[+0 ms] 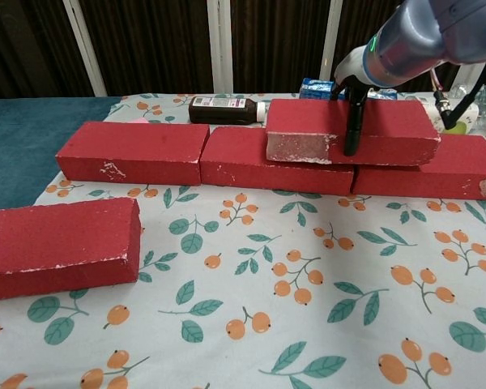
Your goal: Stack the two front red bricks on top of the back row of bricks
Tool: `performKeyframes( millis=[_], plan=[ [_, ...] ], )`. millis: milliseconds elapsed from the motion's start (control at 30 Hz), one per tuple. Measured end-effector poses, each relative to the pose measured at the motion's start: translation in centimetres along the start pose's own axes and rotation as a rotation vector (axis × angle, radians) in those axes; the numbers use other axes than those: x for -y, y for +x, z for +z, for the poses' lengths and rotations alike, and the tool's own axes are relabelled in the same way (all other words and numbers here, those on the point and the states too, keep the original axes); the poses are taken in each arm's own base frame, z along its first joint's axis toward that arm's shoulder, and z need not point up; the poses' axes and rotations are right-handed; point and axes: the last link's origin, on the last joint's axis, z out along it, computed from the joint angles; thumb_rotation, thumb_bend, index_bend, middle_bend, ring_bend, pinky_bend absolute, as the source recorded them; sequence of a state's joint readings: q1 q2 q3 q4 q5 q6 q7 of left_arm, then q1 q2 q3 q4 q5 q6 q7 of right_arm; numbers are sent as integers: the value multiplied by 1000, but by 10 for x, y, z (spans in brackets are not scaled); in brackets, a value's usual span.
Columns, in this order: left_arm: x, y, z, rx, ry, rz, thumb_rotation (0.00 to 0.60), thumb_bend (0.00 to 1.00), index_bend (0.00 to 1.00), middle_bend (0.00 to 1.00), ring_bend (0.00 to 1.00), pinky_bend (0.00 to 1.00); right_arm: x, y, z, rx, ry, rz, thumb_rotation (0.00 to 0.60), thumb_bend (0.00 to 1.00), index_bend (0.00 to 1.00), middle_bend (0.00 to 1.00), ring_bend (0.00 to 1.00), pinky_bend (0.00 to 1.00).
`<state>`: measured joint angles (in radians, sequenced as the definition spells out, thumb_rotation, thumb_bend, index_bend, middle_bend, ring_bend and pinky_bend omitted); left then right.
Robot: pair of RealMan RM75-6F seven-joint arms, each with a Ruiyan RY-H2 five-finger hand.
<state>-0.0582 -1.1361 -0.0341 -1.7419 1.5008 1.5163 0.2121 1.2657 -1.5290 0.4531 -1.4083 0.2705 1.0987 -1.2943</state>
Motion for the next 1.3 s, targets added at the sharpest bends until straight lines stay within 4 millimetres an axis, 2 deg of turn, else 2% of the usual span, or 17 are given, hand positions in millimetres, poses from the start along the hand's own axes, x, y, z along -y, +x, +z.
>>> performKeyframes(
  millis=[567, 1300],
  plan=[
    [-2, -3, 1, 8, 0, 11, 600, 0, 49, 0, 0, 123, -4, -1, 11, 8, -8, 11, 600, 154, 300, 442, 213, 0],
    [-2, -3, 1, 6, 3, 11, 600, 0, 49, 0, 0, 123, -4, -6, 14, 21, -4, 5, 600, 153, 300, 441, 212, 0]
  ],
)
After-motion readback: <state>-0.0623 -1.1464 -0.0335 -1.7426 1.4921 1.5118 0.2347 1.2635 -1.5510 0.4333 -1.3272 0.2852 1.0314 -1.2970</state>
